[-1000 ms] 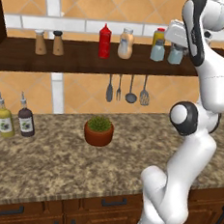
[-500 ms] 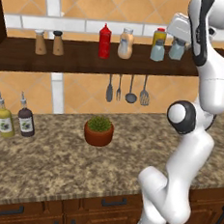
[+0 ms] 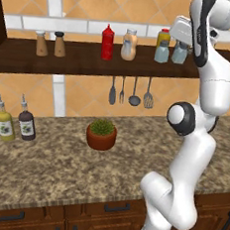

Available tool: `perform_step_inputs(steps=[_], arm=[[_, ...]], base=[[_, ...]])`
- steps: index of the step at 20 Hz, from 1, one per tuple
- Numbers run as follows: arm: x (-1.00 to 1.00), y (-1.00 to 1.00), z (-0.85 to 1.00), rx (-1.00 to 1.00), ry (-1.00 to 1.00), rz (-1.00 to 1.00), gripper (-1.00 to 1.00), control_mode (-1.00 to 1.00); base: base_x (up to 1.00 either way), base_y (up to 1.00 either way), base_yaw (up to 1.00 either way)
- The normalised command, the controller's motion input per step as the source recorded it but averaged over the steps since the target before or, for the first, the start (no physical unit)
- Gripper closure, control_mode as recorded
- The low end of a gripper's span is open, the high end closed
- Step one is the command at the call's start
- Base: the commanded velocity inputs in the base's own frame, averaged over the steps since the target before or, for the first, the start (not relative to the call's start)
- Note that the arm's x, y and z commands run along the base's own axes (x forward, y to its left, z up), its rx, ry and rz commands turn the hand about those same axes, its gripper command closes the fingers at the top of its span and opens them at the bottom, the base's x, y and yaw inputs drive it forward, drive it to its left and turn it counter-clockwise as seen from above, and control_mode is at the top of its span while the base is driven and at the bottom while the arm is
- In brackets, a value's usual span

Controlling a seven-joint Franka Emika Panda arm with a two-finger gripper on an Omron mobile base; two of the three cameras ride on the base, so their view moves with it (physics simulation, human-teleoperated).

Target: Put the shaker and condiment bottle from the counter next to their counterparts in the cabinet.

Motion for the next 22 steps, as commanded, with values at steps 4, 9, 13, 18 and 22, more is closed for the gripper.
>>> perform_step_inputs(steps=[4,9,13,18,22], arm=[[0.21,-0.08,-0.06,-0.02,0.20,0.00,1.00,-1.00],[0.14,-0.26,0.00,0.00,0.22,0.05,1.00,-1.00],[0.19,-0.05,0.00,-0.05,0.25,0.06,-1.00,-1.00],[0.18,-0.14,0.06,-0.03,0.18,0.06,-1.00,-1.00],[0.03,-0.29,0.44,0.00,0.09,0.07,-1.00,-1.00]], base=[[0.00,0.00,0.00],[0.00,0.00,0.00],[0.00,0.00,0.00],[0.00,0.00,0.00],[0.00,0.00,0.00]])
